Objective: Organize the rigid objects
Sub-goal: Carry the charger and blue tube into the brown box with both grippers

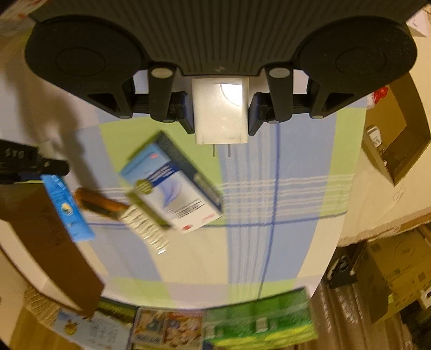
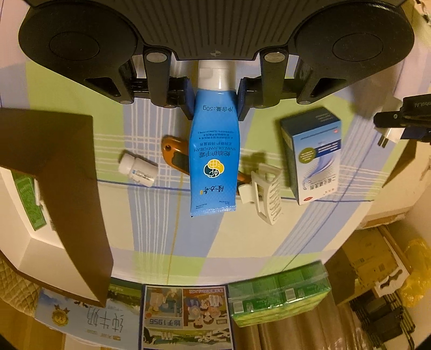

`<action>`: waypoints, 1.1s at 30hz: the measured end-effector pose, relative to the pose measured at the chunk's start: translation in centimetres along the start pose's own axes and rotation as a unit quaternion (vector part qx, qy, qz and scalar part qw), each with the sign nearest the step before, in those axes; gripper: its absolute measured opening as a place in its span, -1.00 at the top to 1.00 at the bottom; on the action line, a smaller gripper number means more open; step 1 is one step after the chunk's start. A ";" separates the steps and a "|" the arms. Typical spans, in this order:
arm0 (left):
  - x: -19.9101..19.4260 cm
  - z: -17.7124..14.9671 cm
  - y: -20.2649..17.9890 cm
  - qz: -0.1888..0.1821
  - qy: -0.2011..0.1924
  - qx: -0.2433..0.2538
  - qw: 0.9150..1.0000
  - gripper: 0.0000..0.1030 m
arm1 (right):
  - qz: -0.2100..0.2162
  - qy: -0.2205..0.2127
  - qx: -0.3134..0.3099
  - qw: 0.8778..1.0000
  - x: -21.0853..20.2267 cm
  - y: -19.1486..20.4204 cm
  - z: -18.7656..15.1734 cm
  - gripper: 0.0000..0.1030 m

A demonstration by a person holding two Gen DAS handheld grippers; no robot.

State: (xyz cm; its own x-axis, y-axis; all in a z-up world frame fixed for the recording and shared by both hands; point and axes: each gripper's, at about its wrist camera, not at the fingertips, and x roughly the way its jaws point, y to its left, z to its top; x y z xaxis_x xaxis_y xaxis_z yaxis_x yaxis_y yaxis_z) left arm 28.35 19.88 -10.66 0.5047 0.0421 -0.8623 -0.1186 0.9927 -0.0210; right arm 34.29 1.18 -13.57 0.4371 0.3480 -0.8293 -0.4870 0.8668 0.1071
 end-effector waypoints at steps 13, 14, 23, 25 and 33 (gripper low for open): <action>-3.9 1.3 -8.4 -0.061 -0.043 0.059 0.995 0.31 | 0.012 -0.022 0.034 0.999 -6.8 -4.1 -2.0 0.45; -4.0 1.3 -9.0 -0.064 -0.044 0.063 0.995 0.31 | 0.011 -0.023 0.037 0.999 -7.2 -4.6 -2.1 0.45; -4.7 2.9 -16.4 -0.097 -0.062 0.107 0.988 0.31 | -0.006 -0.045 0.070 0.997 -11.3 -10.4 -3.2 0.45; -4.7 3.4 -18.0 -0.103 -0.067 0.114 0.986 0.31 | -0.008 -0.051 0.077 0.996 -12.2 -11.9 -3.3 0.45; -4.6 6.2 -24.7 -0.123 -0.089 0.139 0.978 0.31 | -0.017 -0.076 0.087 0.993 -15.0 -17.4 -2.4 0.45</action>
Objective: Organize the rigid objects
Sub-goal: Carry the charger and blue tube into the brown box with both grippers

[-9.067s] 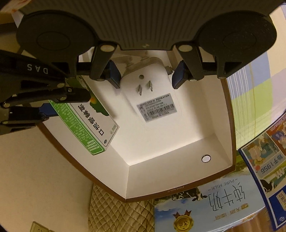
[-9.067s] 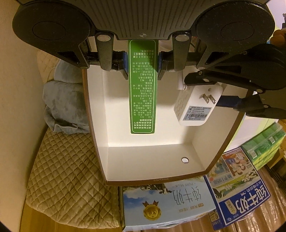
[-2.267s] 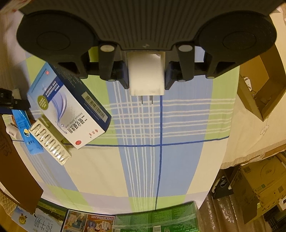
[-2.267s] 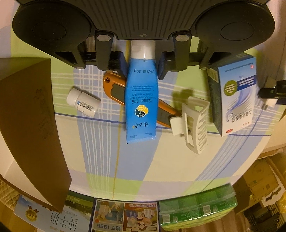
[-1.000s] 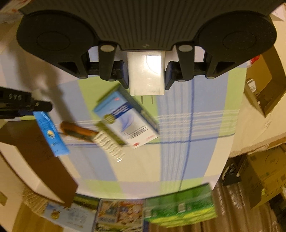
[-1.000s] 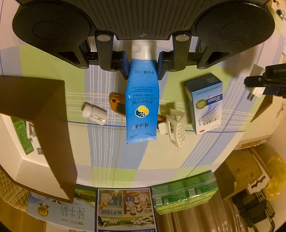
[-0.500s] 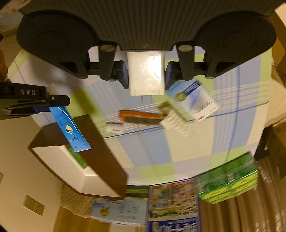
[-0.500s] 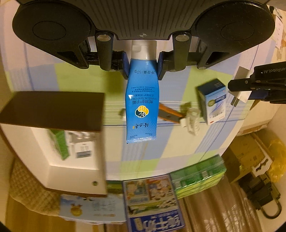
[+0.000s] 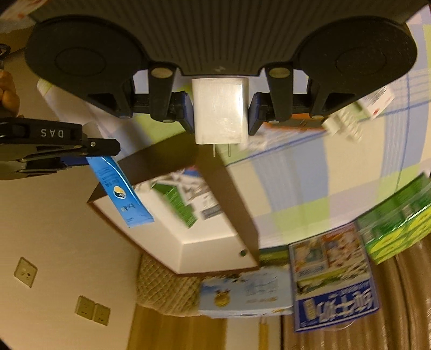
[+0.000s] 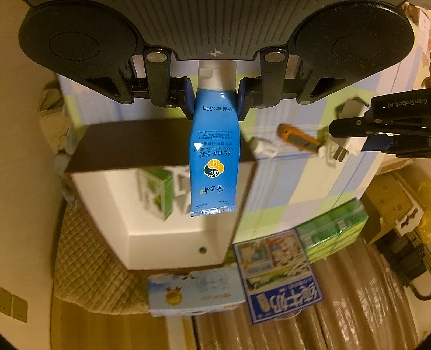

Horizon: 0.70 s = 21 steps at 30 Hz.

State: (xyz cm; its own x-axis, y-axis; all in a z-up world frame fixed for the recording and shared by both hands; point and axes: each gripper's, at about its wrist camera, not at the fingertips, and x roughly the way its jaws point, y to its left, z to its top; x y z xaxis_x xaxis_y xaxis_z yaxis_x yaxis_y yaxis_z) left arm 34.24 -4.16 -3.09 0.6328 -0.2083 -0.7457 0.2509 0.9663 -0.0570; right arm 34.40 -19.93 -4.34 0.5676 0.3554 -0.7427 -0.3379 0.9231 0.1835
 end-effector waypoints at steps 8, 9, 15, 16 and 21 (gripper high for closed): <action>3.2 4.6 -4.1 -0.004 -0.019 0.013 1.000 0.31 | -0.005 -0.030 -0.004 1.000 -0.3 -4.9 4.0 0.45; 3.7 5.2 -4.5 -0.003 -0.021 0.014 1.000 0.31 | -0.004 -0.032 -0.005 0.999 -0.2 -5.4 4.5 0.45; 6.8 8.5 -5.6 0.003 -0.022 0.011 1.000 0.31 | -0.005 -0.033 -0.012 0.999 2.0 -8.0 7.4 0.45; 7.5 9.0 -5.7 0.005 -0.020 0.012 1.000 0.31 | -0.005 -0.031 -0.014 0.999 2.5 -8.4 7.9 0.45; 10.6 10.8 -5.7 0.010 -0.005 0.010 1.000 0.31 | -0.015 -0.016 -0.019 1.000 5.4 -10.2 9.7 0.45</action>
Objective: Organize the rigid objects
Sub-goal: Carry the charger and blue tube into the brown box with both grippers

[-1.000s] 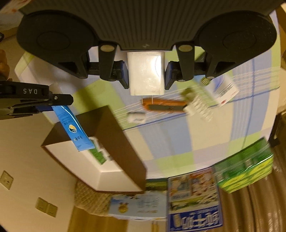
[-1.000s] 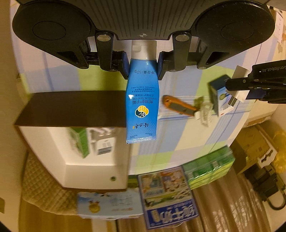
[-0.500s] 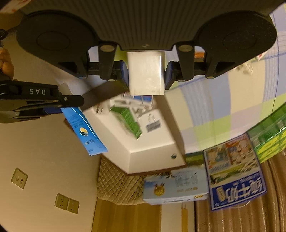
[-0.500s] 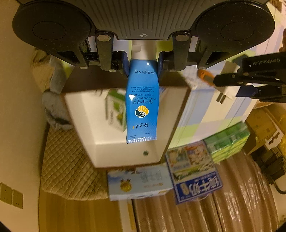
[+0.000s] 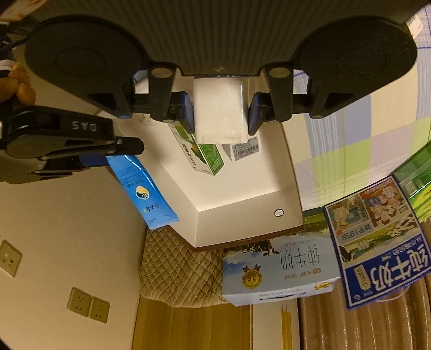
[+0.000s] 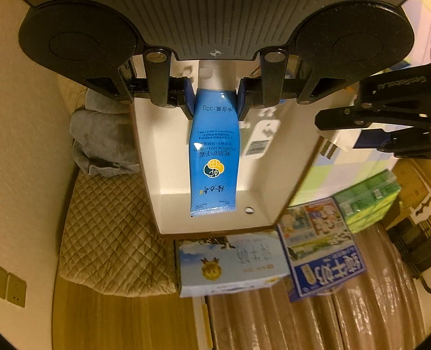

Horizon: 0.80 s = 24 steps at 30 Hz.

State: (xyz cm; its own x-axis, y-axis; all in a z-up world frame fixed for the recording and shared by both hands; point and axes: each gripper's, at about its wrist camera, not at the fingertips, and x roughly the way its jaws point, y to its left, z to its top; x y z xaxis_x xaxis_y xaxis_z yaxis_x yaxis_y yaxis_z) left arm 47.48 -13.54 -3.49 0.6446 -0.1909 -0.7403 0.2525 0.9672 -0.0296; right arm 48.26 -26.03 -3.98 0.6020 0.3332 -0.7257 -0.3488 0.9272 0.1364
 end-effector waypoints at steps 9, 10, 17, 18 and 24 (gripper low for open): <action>6.5 3.0 0.3 0.012 0.029 0.006 0.999 0.31 | -0.029 0.035 -0.015 0.999 7.0 -2.1 2.3 0.45; 7.1 3.4 0.3 0.013 0.031 0.008 0.999 0.31 | -0.031 0.037 -0.017 0.999 7.7 -2.2 2.7 0.45; 10.8 6.0 1.0 0.024 0.038 0.021 0.999 0.31 | -0.035 0.045 -0.035 0.998 11.2 -2.9 5.0 0.45; 11.4 6.4 1.1 0.025 0.039 0.022 0.999 0.31 | -0.035 0.046 -0.037 0.998 11.6 -3.0 5.3 0.45; 14.2 8.0 1.4 0.026 0.045 0.027 0.998 0.30 | -0.046 0.052 -0.054 0.996 14.0 -3.3 6.8 0.45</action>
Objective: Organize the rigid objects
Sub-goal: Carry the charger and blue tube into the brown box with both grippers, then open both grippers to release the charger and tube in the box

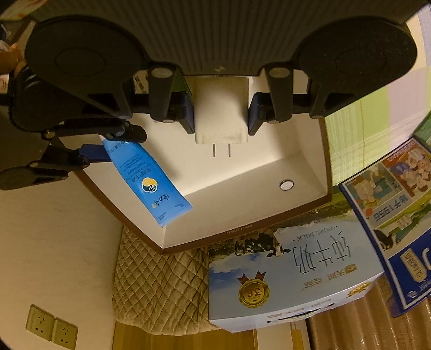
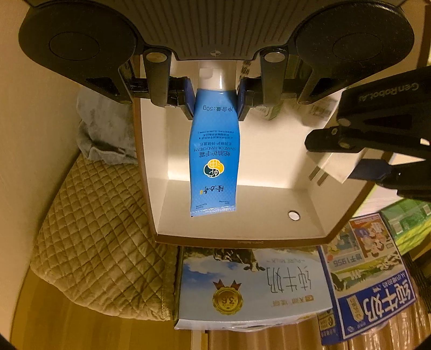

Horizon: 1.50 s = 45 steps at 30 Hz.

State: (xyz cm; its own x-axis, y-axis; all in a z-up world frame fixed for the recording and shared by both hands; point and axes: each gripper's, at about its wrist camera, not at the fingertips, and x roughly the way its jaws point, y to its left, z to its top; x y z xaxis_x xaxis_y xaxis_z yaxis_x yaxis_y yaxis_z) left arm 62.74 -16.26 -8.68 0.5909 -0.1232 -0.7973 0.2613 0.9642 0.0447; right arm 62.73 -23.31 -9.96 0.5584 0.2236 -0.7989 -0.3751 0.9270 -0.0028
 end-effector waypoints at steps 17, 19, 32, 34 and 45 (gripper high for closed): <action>3.5 0.6 0.9 0.003 0.010 -0.002 1.000 0.30 | -0.030 -0.016 -0.044 0.998 2.2 0.1 2.2 0.30; 3.7 0.5 0.9 0.001 0.012 -0.003 1.000 0.30 | -0.026 -0.019 -0.044 0.999 2.1 0.0 2.1 0.23; 3.5 0.6 1.4 0.005 0.018 -0.011 1.000 0.11 | -0.005 -0.024 -0.017 1.000 1.0 -0.6 1.8 0.06; 3.2 0.4 1.4 0.004 0.019 -0.013 1.000 0.11 | 0.001 -0.022 -0.011 1.000 0.7 -0.7 1.6 0.03; 0.1 -0.8 1.2 -0.010 0.016 -0.027 0.999 0.11 | 0.029 -0.019 0.033 0.999 -2.1 -1.4 0.0 -0.08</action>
State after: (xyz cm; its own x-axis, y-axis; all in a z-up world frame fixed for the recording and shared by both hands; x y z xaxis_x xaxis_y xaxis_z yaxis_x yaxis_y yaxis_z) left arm 62.52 -14.91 -9.14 0.5616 -0.1363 -0.8161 0.2310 0.9730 -0.0035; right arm 62.08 -25.05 -8.32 0.5647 0.2875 -0.7736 -0.3594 0.9295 0.0831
